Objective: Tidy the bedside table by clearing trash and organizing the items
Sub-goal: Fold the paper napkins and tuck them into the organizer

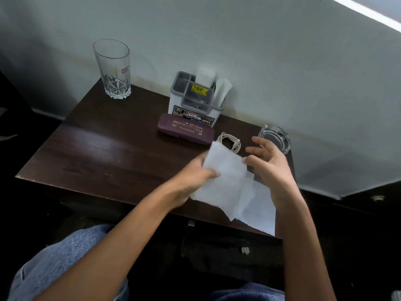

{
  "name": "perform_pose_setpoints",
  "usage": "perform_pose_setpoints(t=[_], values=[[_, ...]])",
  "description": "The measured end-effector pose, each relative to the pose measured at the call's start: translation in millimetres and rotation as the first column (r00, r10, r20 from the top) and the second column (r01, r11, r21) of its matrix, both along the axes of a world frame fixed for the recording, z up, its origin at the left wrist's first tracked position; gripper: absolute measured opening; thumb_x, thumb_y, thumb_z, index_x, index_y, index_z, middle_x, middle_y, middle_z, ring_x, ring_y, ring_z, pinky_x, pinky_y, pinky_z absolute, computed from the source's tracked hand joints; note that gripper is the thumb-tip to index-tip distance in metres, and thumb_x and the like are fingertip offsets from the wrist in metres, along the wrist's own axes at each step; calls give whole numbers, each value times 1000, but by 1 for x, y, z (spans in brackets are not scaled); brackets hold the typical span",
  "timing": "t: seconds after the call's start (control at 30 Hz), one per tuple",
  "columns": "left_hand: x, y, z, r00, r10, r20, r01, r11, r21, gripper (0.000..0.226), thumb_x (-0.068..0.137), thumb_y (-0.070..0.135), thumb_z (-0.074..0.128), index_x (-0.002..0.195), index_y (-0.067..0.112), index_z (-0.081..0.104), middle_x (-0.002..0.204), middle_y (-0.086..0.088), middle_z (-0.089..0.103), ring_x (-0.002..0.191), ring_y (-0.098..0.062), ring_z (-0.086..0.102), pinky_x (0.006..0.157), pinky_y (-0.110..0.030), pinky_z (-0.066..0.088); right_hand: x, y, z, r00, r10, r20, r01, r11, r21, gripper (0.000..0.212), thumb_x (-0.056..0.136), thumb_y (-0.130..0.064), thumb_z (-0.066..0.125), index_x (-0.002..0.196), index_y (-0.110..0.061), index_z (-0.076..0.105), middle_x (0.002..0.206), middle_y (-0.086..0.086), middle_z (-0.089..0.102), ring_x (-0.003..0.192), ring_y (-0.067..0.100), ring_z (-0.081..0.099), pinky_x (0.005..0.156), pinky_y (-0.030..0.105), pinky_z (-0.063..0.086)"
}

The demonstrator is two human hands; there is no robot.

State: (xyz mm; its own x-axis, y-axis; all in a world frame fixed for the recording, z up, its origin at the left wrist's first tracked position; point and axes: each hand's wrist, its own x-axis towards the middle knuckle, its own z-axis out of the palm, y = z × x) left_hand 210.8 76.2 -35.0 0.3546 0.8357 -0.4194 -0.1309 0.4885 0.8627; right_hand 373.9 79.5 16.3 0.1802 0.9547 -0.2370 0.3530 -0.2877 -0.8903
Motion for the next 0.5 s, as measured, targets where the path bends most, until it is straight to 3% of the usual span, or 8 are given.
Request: perform_pose_setpoints(t=[0.1,0.17,0.27,0.37,0.5], values=[[-6,0,-5,956,-286,-58,286,958,-11,71,87,1,55,146,29,27,122,-1,60,108,-23,61,89,-35,51,5,-4,0,971,234,-48,-239,954,-182,73,69,-6,71,132,-29,42,100,4,71,91,17,63,81,28,44],[-8,-1,-9,913,-399,-89,397,917,-39,83,84,6,59,149,32,14,134,-3,54,112,-22,61,93,-35,51,5,-5,-3,944,318,-86,-329,913,-243,72,71,3,68,131,-27,43,88,7,70,80,17,62,72,28,43],[-8,-2,-9,885,-458,-80,455,889,-62,90,71,16,64,148,34,19,134,-5,55,112,-23,61,95,-39,50,2,-4,-3,931,355,-81,-364,895,-257,66,73,16,61,127,-20,49,68,4,62,63,14,55,55,20,39],[-10,-1,-5,896,-441,-57,440,898,-29,69,72,20,63,137,27,42,124,-8,63,109,-26,63,90,-38,51,1,-2,-3,948,298,-110,-315,922,-224,58,72,17,60,120,-16,56,72,10,61,66,21,57,60,24,41],[-14,0,-4,954,-285,-95,286,958,-9,31,80,18,71,109,25,61,105,-2,70,94,-18,68,78,-34,57,7,3,-8,982,59,-181,-85,987,-139,48,69,15,63,104,-17,64,73,10,66,76,30,58,71,41,39]])
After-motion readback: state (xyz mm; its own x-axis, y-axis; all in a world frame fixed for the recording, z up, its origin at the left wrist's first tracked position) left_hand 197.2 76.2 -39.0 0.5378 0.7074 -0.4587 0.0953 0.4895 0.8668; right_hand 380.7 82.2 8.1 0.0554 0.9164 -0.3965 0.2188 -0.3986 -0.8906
